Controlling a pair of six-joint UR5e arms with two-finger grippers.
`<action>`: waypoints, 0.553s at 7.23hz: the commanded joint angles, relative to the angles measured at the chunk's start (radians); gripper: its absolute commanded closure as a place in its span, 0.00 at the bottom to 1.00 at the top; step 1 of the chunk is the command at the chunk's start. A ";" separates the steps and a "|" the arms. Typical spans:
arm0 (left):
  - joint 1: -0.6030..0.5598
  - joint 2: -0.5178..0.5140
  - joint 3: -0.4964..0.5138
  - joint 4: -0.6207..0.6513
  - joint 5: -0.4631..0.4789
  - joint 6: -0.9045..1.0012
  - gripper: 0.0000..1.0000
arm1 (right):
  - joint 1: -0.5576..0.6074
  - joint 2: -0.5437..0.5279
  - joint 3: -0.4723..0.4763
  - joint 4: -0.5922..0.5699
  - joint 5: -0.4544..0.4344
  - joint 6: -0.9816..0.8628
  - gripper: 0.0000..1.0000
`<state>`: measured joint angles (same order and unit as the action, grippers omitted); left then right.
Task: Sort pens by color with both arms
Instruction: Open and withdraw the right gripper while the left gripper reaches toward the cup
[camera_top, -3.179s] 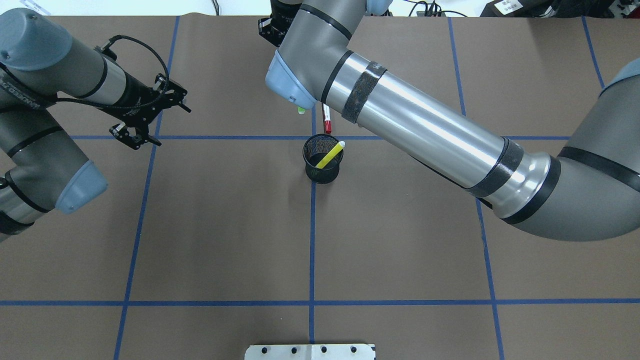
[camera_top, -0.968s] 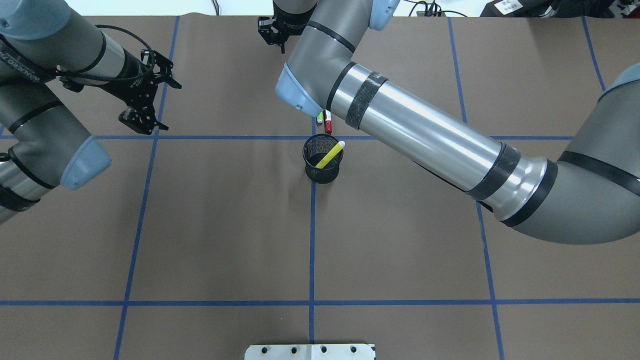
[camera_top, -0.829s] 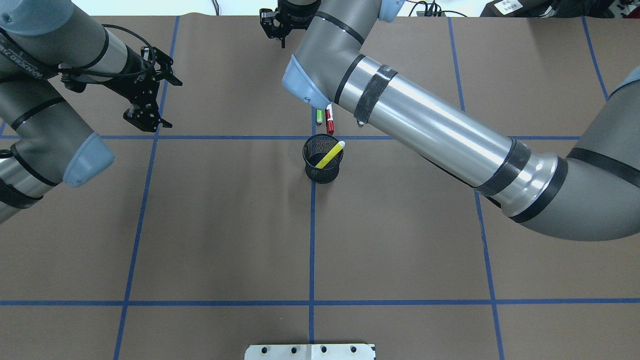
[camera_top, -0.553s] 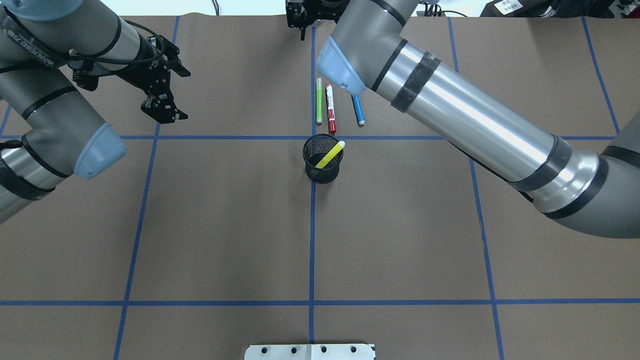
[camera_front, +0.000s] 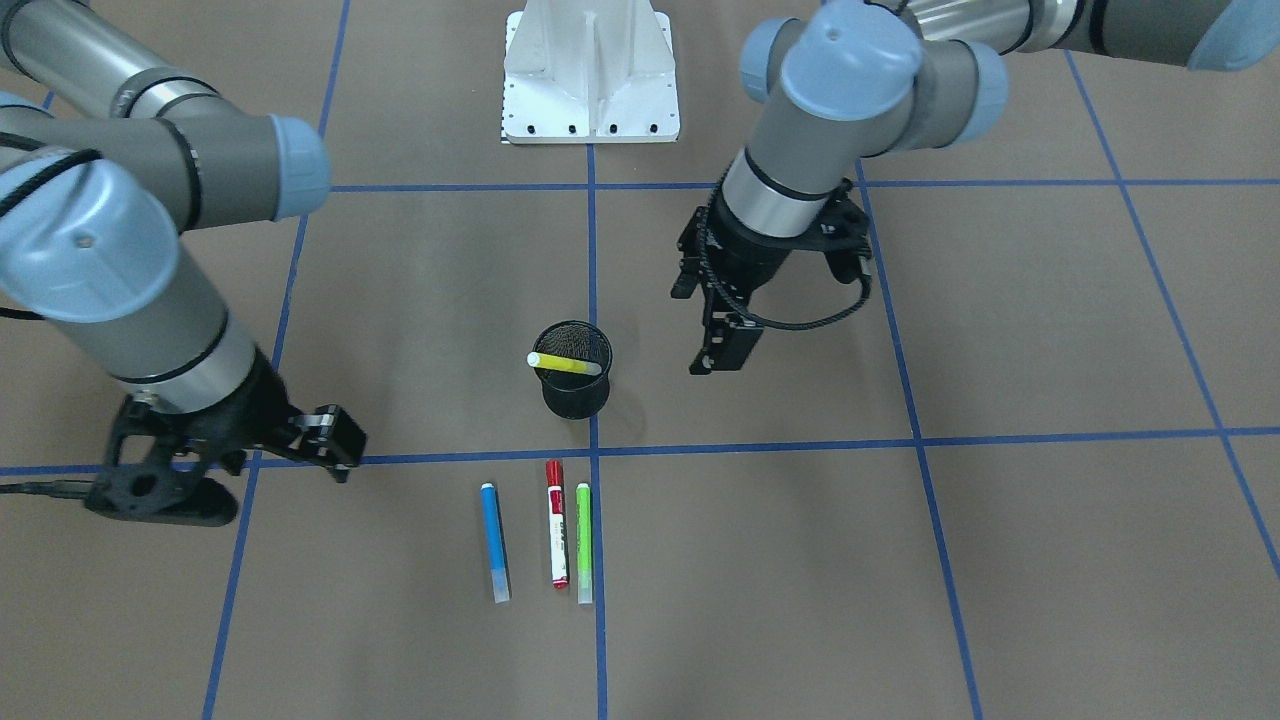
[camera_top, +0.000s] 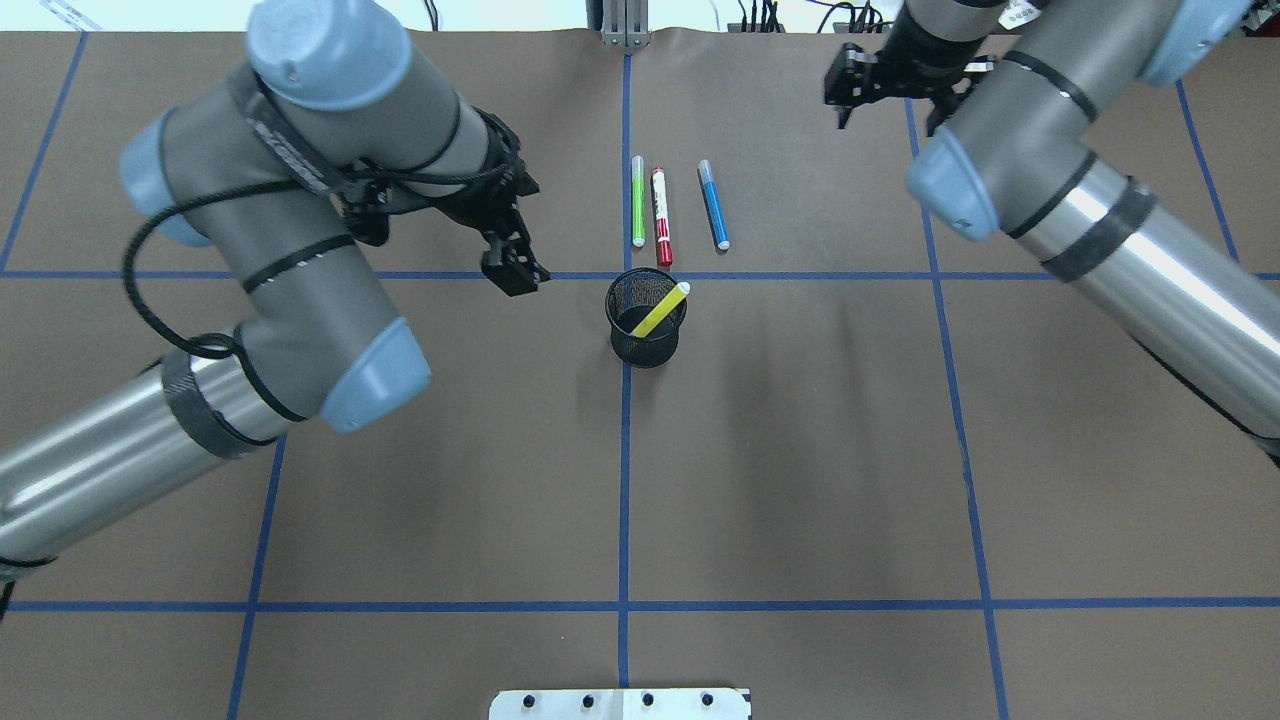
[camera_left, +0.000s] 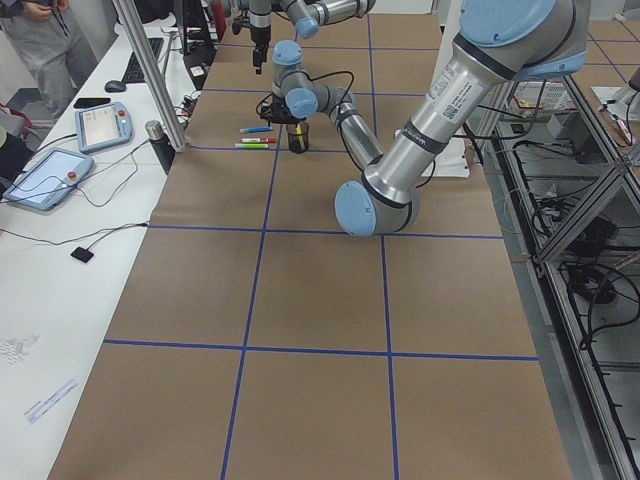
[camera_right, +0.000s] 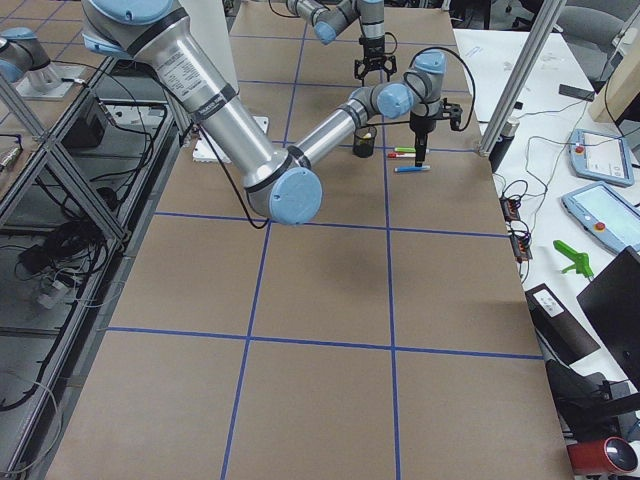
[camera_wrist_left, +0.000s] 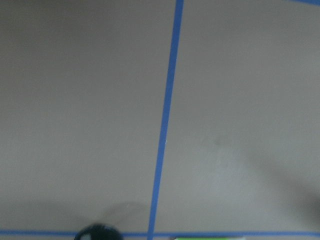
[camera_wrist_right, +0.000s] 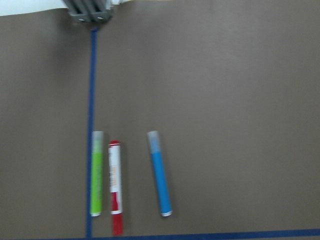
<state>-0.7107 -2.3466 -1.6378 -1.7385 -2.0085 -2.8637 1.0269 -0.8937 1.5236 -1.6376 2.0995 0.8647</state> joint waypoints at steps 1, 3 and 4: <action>0.121 -0.133 0.115 0.005 0.121 -0.051 0.01 | 0.132 -0.105 0.064 -0.014 0.084 -0.110 0.00; 0.126 -0.172 0.168 -0.018 0.161 -0.066 0.01 | 0.188 -0.251 0.146 0.008 0.102 -0.226 0.00; 0.126 -0.184 0.212 -0.044 0.195 -0.072 0.01 | 0.256 -0.314 0.168 0.008 0.149 -0.339 0.00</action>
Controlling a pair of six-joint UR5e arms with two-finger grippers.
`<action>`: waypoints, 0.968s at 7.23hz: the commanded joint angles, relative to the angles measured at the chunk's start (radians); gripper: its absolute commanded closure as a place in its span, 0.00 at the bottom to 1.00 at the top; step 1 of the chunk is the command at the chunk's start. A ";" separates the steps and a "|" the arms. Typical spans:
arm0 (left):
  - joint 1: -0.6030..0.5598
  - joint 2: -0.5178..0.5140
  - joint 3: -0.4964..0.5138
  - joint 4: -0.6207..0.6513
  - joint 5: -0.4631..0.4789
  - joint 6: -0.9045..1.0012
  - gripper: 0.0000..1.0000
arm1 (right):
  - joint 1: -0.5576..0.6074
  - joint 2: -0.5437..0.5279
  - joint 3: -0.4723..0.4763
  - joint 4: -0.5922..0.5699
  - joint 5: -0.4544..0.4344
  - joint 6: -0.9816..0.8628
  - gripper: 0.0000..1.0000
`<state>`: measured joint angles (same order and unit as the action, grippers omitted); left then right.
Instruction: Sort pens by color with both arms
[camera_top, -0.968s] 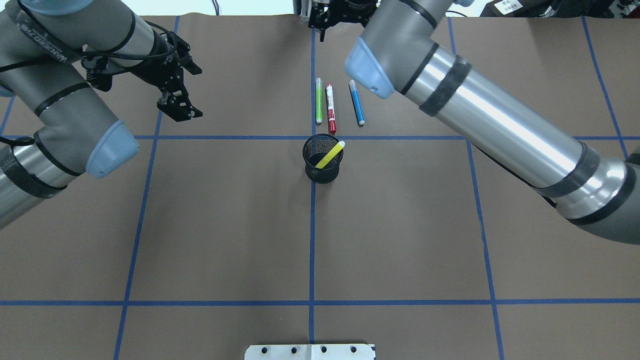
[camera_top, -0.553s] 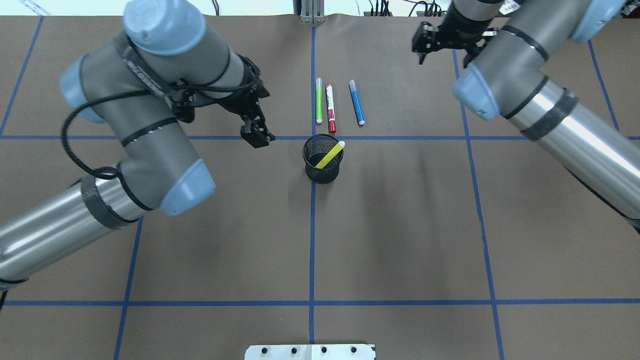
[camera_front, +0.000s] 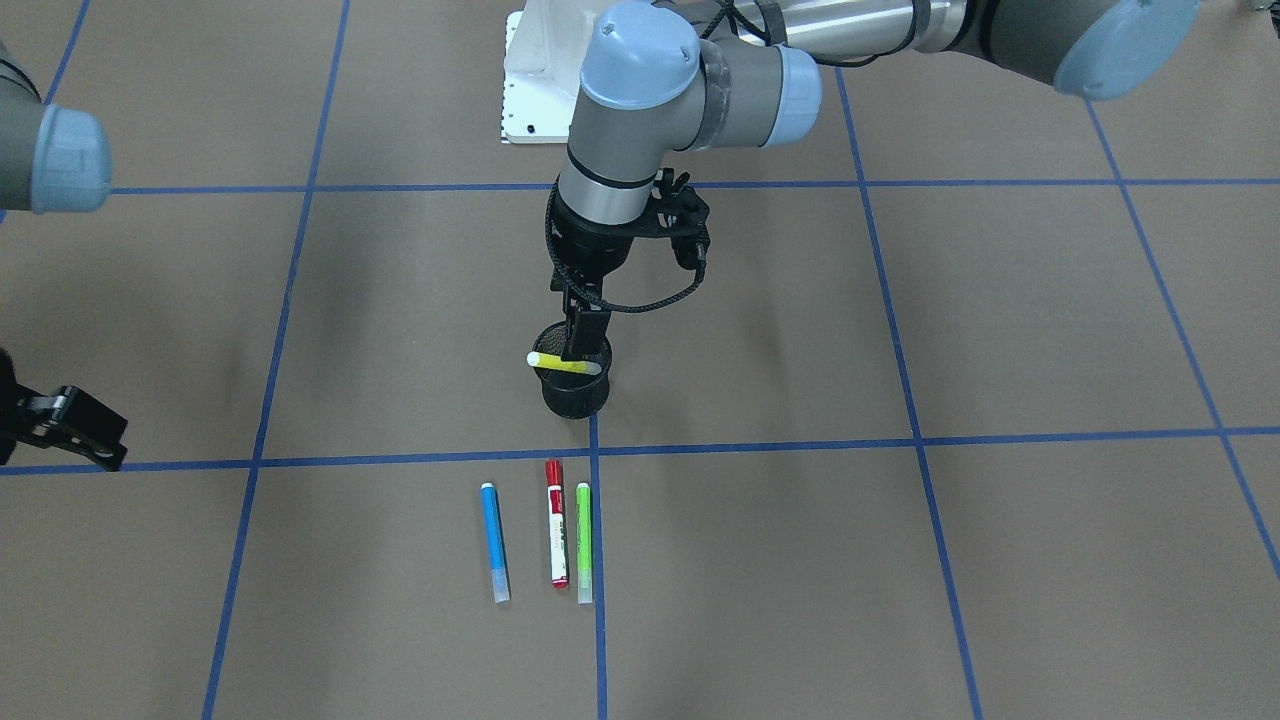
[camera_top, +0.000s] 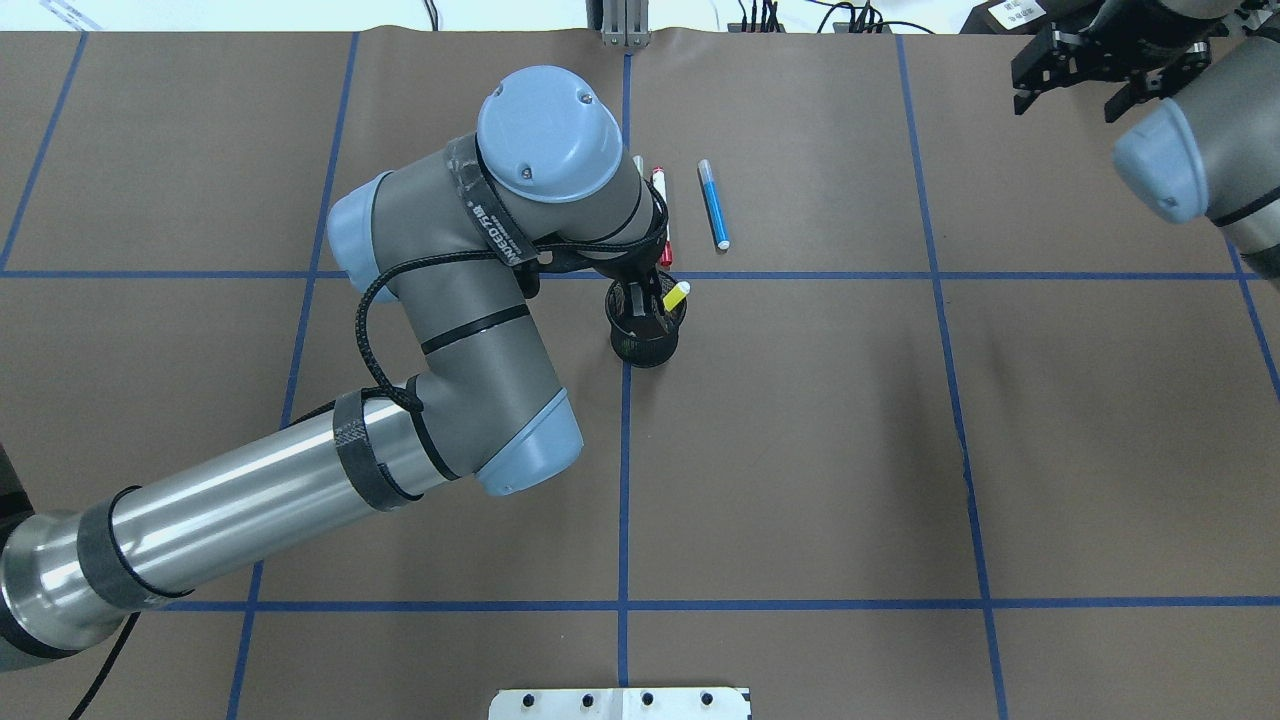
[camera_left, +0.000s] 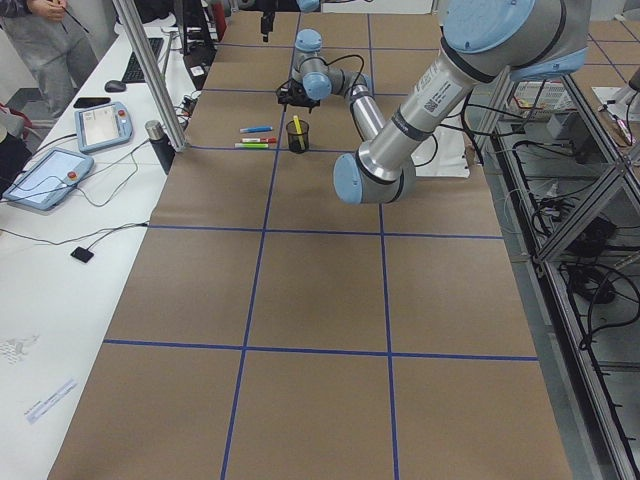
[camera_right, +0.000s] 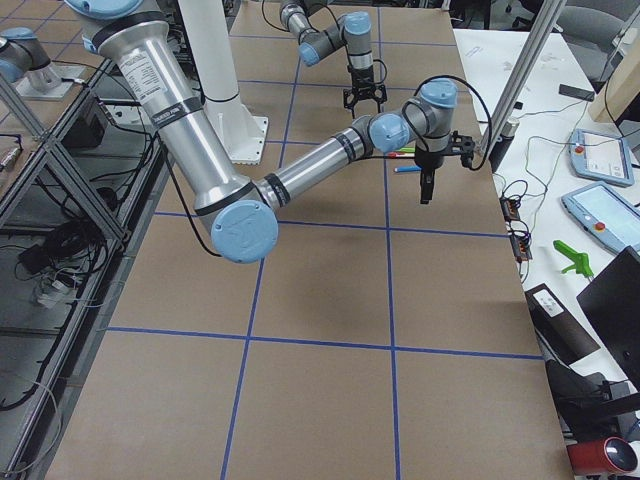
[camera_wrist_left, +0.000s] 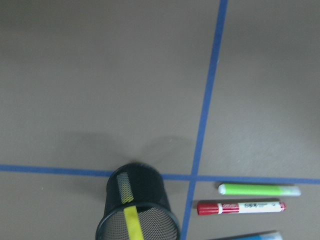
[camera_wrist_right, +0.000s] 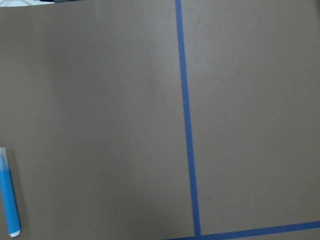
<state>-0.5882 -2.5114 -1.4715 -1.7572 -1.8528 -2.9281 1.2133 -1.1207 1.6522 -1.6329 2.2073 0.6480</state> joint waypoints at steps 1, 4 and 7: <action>0.007 -0.033 0.100 -0.062 0.052 -0.008 0.01 | 0.134 -0.091 0.041 -0.008 0.054 -0.140 0.00; 0.048 -0.050 0.146 -0.076 0.096 -0.011 0.06 | 0.209 -0.120 0.026 -0.033 -0.001 -0.241 0.00; 0.077 -0.053 0.149 -0.080 0.124 -0.023 0.10 | 0.225 -0.282 0.113 -0.019 -0.008 -0.370 0.00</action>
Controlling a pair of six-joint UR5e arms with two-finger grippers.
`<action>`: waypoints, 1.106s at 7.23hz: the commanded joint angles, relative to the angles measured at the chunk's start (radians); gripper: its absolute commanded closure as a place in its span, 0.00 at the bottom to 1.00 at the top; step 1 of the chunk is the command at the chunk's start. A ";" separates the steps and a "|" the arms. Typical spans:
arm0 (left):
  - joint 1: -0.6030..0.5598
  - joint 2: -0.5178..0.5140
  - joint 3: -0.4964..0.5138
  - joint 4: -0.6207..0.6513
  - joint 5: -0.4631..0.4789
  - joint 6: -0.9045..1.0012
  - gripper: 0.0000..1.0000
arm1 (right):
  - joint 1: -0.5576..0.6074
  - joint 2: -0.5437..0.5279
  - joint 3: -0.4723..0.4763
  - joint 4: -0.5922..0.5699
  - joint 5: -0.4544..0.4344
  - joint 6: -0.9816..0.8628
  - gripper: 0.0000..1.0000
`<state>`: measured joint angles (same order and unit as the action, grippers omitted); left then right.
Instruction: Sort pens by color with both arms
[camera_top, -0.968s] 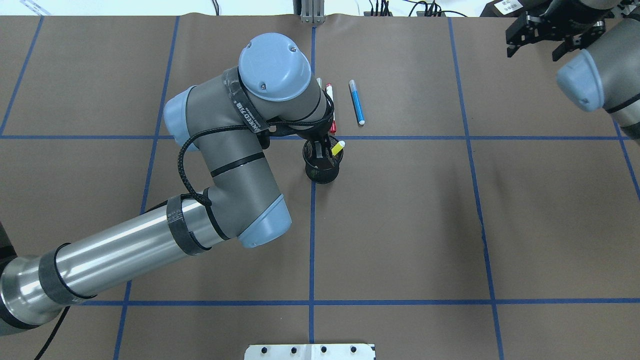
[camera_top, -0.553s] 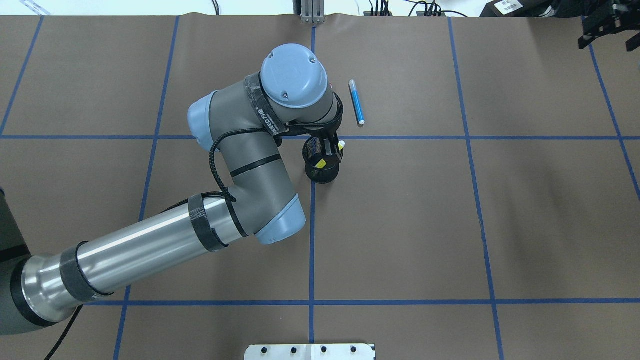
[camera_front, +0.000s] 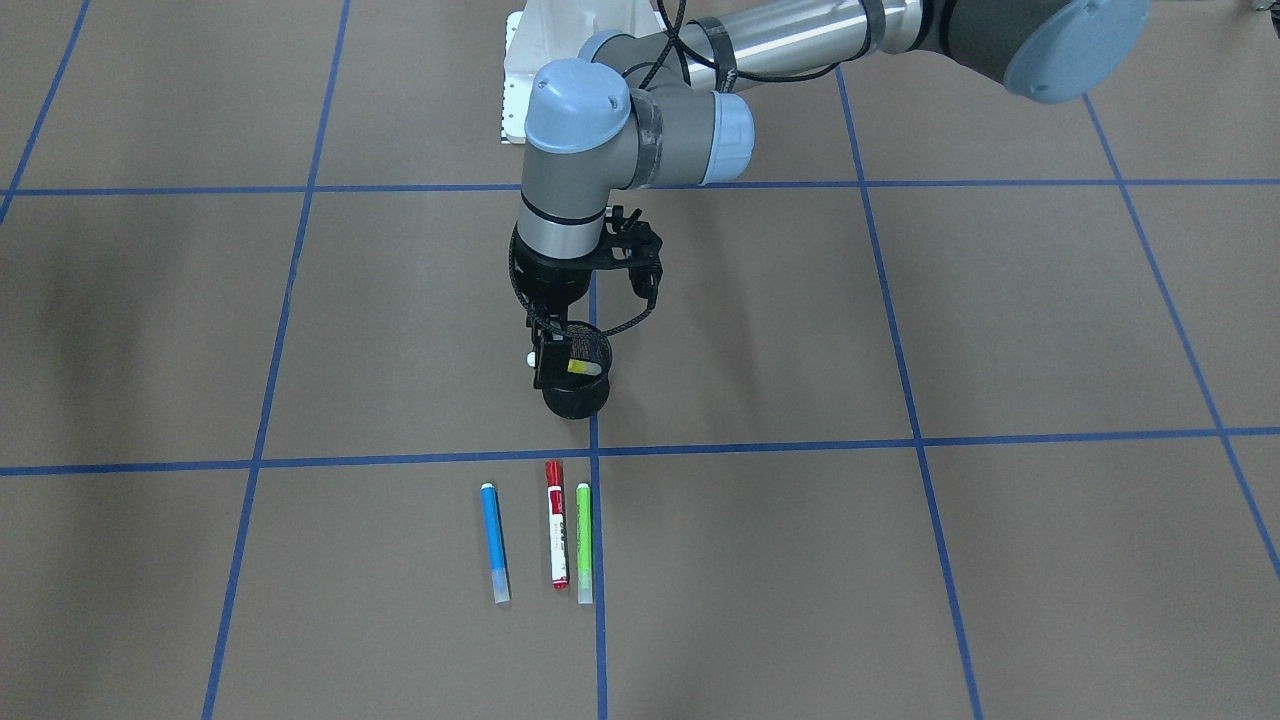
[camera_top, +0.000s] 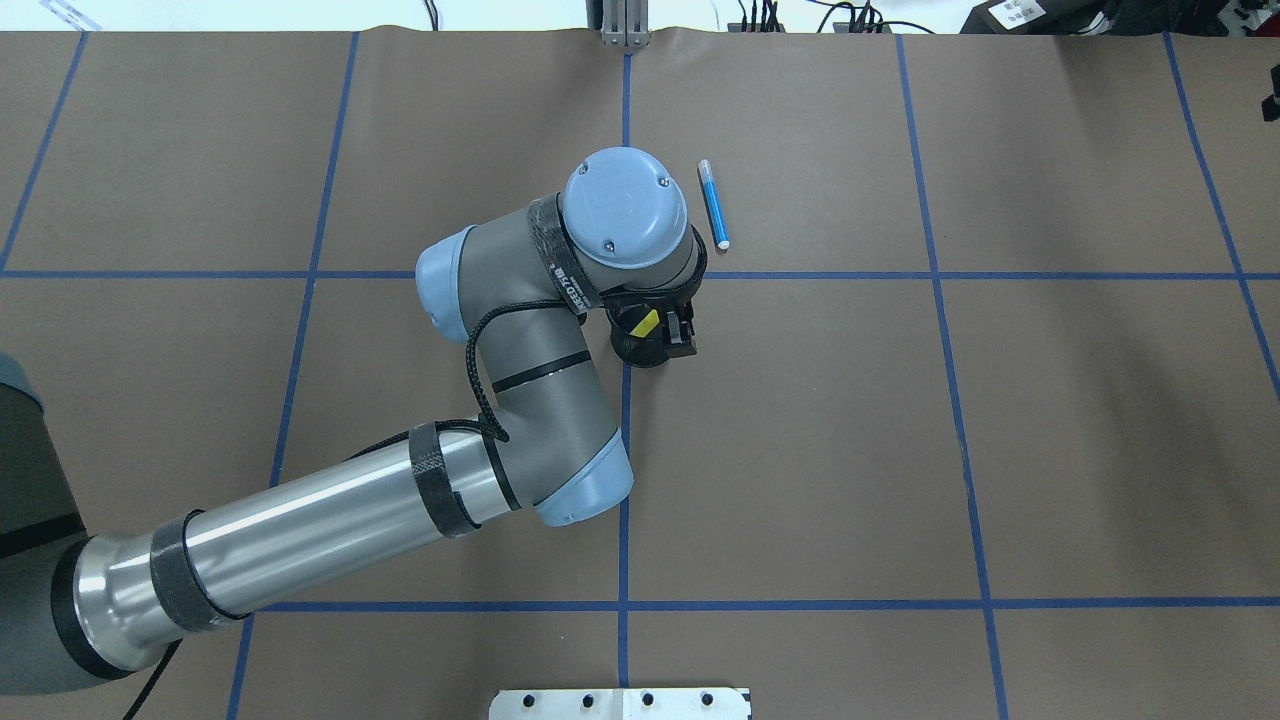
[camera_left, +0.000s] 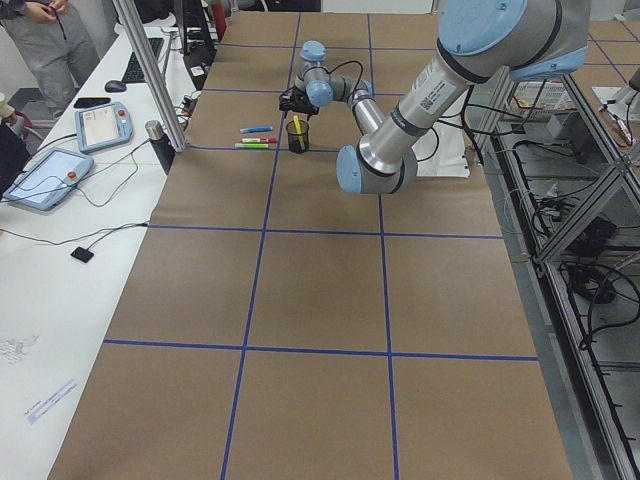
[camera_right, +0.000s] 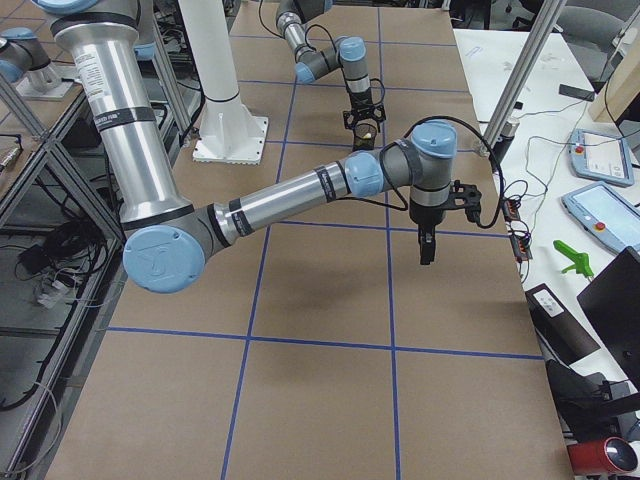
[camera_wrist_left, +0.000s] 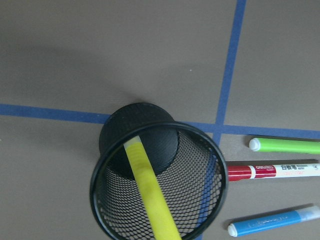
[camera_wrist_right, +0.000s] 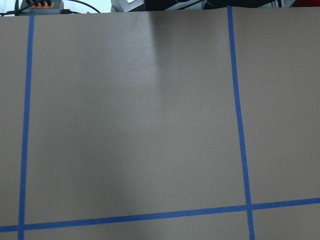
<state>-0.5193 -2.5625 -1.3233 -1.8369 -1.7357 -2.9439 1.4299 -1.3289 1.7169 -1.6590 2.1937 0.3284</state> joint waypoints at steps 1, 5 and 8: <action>0.012 -0.002 0.004 -0.001 0.007 -0.012 0.17 | 0.053 -0.122 0.049 0.005 0.044 -0.177 0.00; 0.010 -0.013 0.001 -0.001 0.007 0.000 0.28 | 0.112 -0.161 0.007 0.007 0.046 -0.289 0.00; 0.005 -0.022 0.003 0.010 0.007 0.029 0.28 | 0.115 -0.151 0.003 0.008 0.043 -0.282 0.00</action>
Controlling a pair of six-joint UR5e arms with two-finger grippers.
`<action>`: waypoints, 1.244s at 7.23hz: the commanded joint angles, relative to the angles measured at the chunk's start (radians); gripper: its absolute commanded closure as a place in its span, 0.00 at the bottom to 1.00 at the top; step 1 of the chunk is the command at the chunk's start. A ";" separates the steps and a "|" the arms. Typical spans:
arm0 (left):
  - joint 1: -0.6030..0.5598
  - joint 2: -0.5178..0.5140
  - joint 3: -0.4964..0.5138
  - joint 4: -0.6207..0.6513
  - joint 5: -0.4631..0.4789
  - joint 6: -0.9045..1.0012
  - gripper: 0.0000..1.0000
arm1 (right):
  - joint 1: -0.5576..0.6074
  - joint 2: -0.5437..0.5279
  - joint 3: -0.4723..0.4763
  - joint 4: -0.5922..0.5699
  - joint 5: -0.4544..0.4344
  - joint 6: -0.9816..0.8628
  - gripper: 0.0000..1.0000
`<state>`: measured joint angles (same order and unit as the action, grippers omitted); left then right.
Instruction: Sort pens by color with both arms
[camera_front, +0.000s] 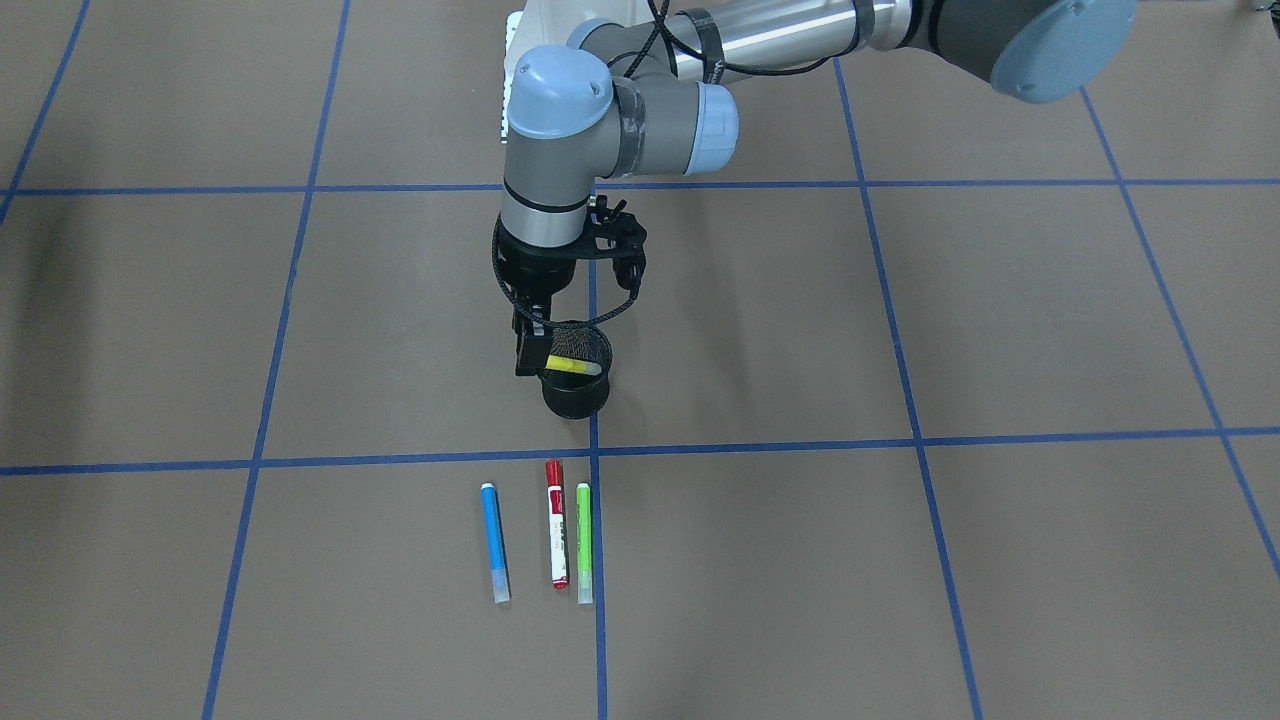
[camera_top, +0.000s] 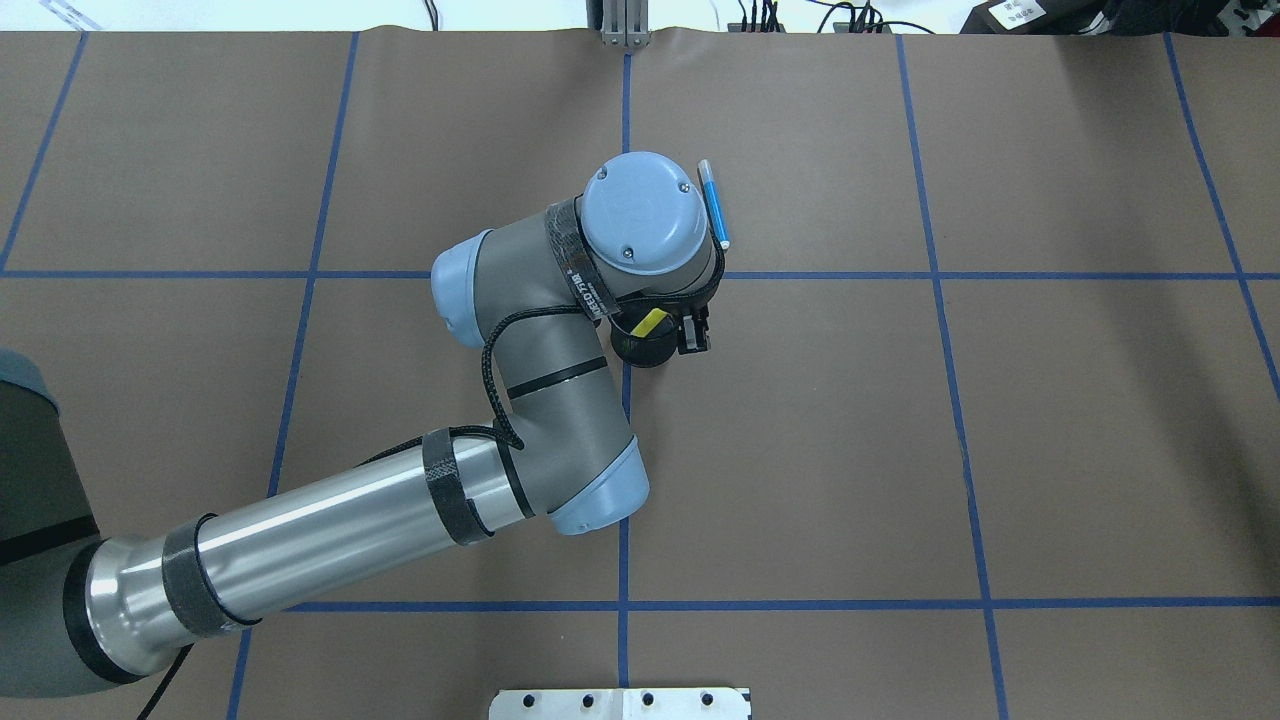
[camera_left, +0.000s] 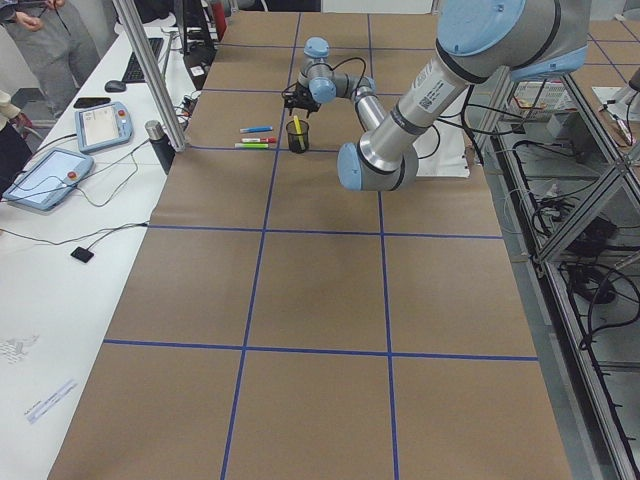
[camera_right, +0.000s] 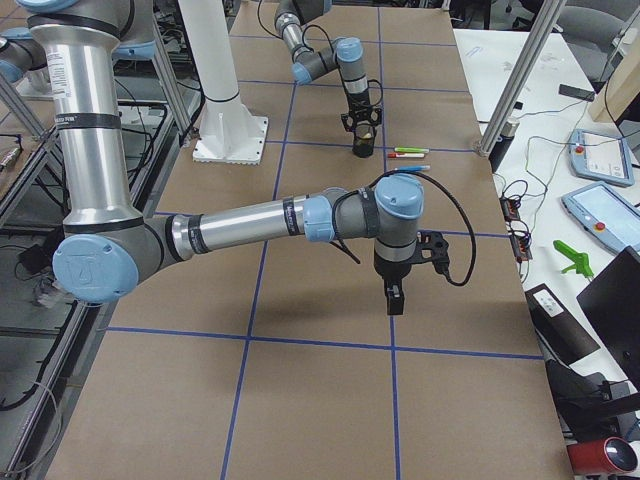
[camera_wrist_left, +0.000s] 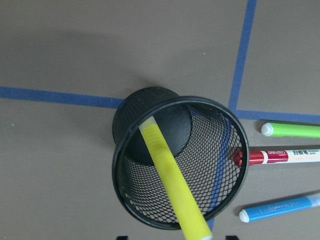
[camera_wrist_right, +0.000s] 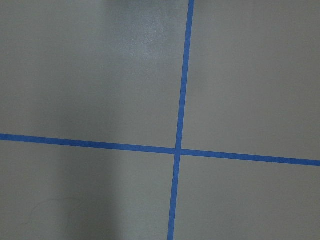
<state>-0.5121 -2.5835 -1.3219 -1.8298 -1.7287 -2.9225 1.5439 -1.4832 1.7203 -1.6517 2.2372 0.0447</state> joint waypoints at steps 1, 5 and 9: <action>-0.003 -0.001 0.009 0.004 0.000 0.009 0.29 | 0.002 0.004 -0.001 0.000 -0.001 0.003 0.00; -0.028 0.000 0.023 0.007 0.000 0.020 0.38 | 0.002 0.006 0.001 0.001 0.001 0.006 0.00; -0.026 -0.001 0.027 0.006 -0.003 0.022 0.68 | 0.008 0.000 0.007 0.000 0.001 0.006 0.00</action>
<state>-0.5385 -2.5840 -1.2946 -1.8238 -1.7305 -2.9008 1.5486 -1.4803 1.7252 -1.6509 2.2381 0.0506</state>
